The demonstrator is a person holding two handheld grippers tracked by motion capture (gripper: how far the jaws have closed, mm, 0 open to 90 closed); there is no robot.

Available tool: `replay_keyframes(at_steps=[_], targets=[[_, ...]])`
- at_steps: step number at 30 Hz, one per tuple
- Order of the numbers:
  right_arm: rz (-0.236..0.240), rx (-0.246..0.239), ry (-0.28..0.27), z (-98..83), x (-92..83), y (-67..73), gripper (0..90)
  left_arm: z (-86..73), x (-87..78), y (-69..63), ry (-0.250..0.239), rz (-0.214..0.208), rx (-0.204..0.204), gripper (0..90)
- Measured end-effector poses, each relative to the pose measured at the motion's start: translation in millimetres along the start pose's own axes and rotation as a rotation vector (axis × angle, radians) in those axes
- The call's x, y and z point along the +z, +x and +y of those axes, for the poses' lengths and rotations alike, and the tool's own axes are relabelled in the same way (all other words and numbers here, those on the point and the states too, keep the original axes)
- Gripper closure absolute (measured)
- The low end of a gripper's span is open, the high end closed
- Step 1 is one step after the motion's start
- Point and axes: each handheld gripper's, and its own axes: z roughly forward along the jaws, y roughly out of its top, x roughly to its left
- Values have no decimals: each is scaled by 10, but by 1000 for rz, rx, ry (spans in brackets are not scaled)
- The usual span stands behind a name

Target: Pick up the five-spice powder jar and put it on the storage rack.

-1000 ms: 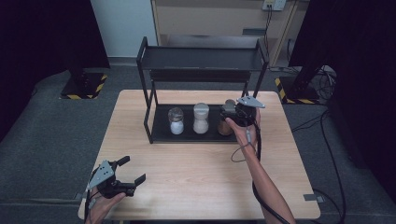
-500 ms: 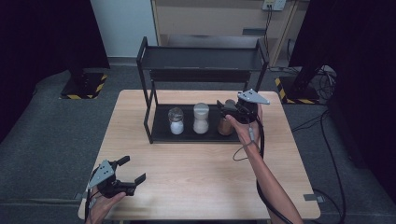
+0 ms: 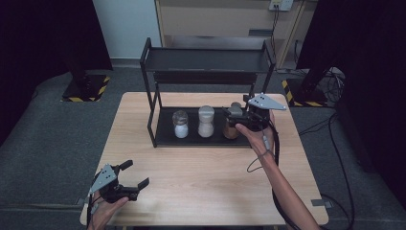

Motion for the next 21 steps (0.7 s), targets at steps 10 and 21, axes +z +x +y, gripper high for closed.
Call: replay_keyframes(at_steps=[10, 21], targets=[[78, -27, -18, 29, -271, -42, 70, 0, 4, 3, 1, -9, 3, 4], [154, -43, -27, -17, -607, -72, 59, -2, 6, 5, -2, -14, 5, 4]])
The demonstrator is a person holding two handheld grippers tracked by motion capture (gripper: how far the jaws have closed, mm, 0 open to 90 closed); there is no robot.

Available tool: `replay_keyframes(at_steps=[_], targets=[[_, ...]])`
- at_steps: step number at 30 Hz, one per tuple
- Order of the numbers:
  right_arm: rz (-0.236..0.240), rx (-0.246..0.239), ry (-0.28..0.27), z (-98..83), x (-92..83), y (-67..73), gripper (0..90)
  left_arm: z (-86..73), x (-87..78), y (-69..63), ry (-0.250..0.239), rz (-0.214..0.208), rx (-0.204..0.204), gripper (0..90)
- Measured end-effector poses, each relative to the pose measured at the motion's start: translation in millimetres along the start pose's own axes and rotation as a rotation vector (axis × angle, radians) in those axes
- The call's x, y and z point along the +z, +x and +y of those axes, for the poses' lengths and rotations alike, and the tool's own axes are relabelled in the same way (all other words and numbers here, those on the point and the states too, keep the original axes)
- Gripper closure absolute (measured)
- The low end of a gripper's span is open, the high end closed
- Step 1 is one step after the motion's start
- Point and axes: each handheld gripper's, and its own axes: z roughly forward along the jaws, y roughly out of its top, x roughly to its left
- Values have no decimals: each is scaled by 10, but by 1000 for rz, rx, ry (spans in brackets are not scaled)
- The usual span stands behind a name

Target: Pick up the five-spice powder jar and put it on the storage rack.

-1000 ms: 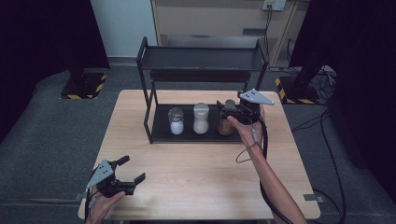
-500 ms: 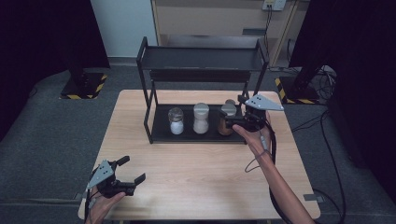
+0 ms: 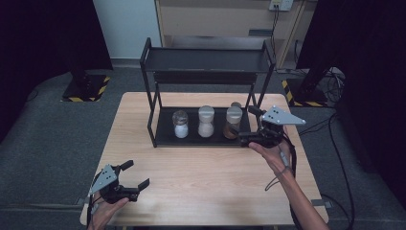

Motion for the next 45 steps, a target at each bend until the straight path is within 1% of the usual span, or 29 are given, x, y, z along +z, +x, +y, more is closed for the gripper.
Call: replay_keyframes(at_steps=[6, 8, 12, 20, 23, 26, 29, 34, 35, 39, 43, 45], targets=[[12, 11, -5, -87, -236, 51, 55, 2, 2, -4, 1, 0, 2, 4], [20, 12, -9, -128, -313, 63, 55, 2, 3, -6, 1, -1, 6, 4], [22, 14, -17, -221, -465, 103, 54, 2, 4, -5, 1, -3, 8, 5], [5, 15, -6, -435, -748, 201, 55, -3, 2, -5, -5, -7, 10, 4], [-17, 7, 12, -530, -826, 253, 55, -3, 1, -2, -5, -8, 9, 4], [-30, 12, 23, -631, -882, 267, 55, -3, -1, -3, -6, -8, 10, 4], [-38, 33, 31, -741, -921, 264, 54, -3, -2, -3, -7, -8, 11, 4], [-61, 47, 52, -893, -973, 298, 56, -4, -5, -4, -9, -8, 12, 5], [-70, 44, 59, -925, -982, 316, 58, -4, -5, -5, -9, -7, 13, 5], [-94, 48, 82, -1065, -1005, 355, 60, -4, 0, -5, -7, -8, 13, 4], [-101, 73, 96, -1182, -1017, 342, 62, -1, 2, -10, -5, -7, 13, 4], [-105, 70, 106, -1211, -1016, 344, 62, -2, 2, -10, -5, -6, 12, 4]])
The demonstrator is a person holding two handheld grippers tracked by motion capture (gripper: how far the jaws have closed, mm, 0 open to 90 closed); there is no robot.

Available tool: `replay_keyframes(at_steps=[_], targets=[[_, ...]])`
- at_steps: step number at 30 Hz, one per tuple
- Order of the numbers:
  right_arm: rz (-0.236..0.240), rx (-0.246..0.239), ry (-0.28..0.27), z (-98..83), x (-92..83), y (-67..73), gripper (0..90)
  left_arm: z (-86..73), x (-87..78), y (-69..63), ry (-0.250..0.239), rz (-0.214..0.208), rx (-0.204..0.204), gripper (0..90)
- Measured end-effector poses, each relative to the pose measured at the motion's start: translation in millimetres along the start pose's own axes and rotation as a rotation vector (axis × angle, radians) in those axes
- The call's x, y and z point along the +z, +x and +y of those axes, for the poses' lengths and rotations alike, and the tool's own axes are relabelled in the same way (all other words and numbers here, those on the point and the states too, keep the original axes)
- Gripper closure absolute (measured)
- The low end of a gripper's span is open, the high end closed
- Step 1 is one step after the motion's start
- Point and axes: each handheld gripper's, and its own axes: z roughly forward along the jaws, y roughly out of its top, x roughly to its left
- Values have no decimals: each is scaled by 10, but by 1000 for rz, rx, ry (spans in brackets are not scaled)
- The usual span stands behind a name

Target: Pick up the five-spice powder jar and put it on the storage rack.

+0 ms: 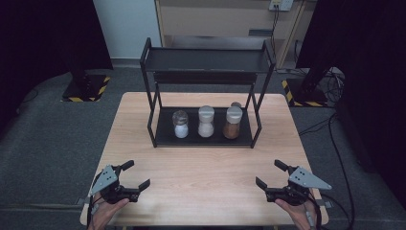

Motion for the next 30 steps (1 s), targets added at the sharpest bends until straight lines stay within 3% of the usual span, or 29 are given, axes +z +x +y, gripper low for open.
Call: replay_keyframes(at_steps=[14, 30], targets=[[1, -1, -9, -133, 8, -30, 65, 3, 6, 0, -1, -9, 9, 4], [26, -5, 5, -165, 46, -56, 68, 10, 39, 10, 2, -25, 14, 4]])
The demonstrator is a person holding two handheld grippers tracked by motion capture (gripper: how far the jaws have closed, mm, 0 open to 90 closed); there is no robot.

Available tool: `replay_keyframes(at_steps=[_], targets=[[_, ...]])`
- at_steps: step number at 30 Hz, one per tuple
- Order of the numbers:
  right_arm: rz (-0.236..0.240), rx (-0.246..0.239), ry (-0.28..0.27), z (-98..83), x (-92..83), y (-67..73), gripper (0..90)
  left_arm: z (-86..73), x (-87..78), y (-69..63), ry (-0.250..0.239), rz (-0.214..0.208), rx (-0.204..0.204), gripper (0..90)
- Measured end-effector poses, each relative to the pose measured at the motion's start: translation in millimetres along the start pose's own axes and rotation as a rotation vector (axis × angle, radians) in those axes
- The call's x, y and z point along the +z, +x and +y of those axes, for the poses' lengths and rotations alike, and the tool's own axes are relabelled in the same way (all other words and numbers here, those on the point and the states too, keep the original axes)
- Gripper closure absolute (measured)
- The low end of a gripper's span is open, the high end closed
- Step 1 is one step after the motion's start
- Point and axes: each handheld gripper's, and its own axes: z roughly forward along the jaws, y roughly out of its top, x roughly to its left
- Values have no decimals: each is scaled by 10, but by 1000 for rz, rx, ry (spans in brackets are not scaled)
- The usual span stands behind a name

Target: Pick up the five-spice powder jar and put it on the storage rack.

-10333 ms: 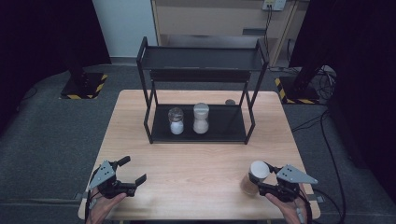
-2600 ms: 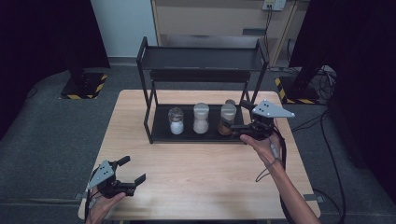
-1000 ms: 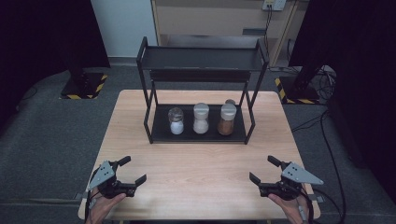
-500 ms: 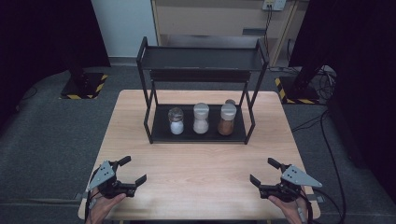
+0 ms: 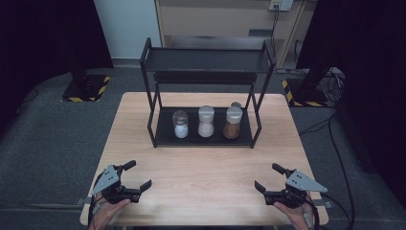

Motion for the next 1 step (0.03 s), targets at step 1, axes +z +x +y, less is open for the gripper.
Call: replay_keyframes(at_steps=[1], targets=[[0, -1, 1, 0, 1, -1, 68, 0, 0, 0, 0, 0, 0, 4]])
